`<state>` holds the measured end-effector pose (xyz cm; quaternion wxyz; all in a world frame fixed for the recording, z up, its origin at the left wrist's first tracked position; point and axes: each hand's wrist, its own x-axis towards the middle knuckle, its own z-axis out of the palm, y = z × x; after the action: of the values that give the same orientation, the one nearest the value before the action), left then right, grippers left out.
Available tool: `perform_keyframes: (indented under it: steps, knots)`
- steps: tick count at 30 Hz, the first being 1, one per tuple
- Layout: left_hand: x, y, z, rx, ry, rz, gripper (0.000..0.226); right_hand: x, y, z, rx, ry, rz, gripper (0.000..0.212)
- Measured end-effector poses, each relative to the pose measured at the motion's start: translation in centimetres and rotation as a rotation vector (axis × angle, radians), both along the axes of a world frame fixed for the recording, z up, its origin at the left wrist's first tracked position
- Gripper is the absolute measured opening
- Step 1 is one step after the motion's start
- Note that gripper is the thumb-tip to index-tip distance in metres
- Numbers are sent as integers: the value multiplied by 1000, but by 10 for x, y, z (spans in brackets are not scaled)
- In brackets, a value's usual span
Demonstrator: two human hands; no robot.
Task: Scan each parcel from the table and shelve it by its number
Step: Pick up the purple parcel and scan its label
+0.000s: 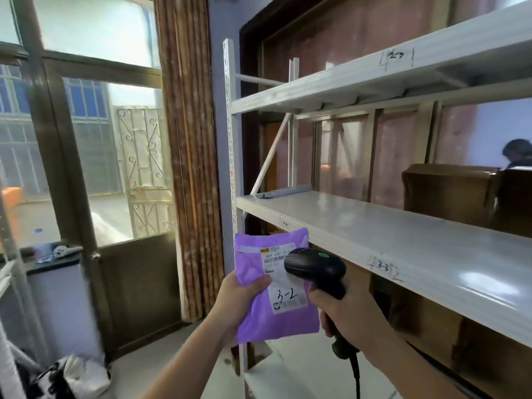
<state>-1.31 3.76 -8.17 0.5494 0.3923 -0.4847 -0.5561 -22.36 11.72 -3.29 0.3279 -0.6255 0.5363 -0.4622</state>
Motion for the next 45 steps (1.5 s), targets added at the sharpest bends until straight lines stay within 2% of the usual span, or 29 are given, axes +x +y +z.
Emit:
perform_keyframes:
  steps: [7, 10, 14, 21, 27, 31, 34, 39, 42, 45]
  knots:
    - [30, -140, 19, -63, -37, 8, 32, 32, -128, 23, -30, 26, -42, 24]
    - [41, -195, 26, -75, -33, 19, 38, 45, -172, 30, -24, 18, -56, 20]
    - [53, -272, 36, -125, -23, 30, 27, 58, -225, 34, 10, -19, -101, 19]
    - [62, -408, 49, -220, -72, -90, 40, 79, -301, 33, 62, 13, -242, 20]
    - [39, -508, 79, -272, -203, -249, 29, 99, -343, 44, 127, -5, -404, 21]
    - [3, -558, 106, -311, -261, -330, 30, 103, -358, 46, 161, -17, -560, 33]
    - [-31, -586, 125, -343, -287, -358, 31, 100, -363, 50, 154, -35, -659, 26]
    - [-89, -638, 133, -442, -487, -315, 20, 93, -362, 50, 166, -95, -818, 16]
    - [-110, -673, 127, -486, -732, -321, 54, 92, -357, 51, 153, -110, -884, 14]
    - [-113, -689, 121, -591, -1014, -261, 70, 90, -348, 49, 167, -34, -910, 25]
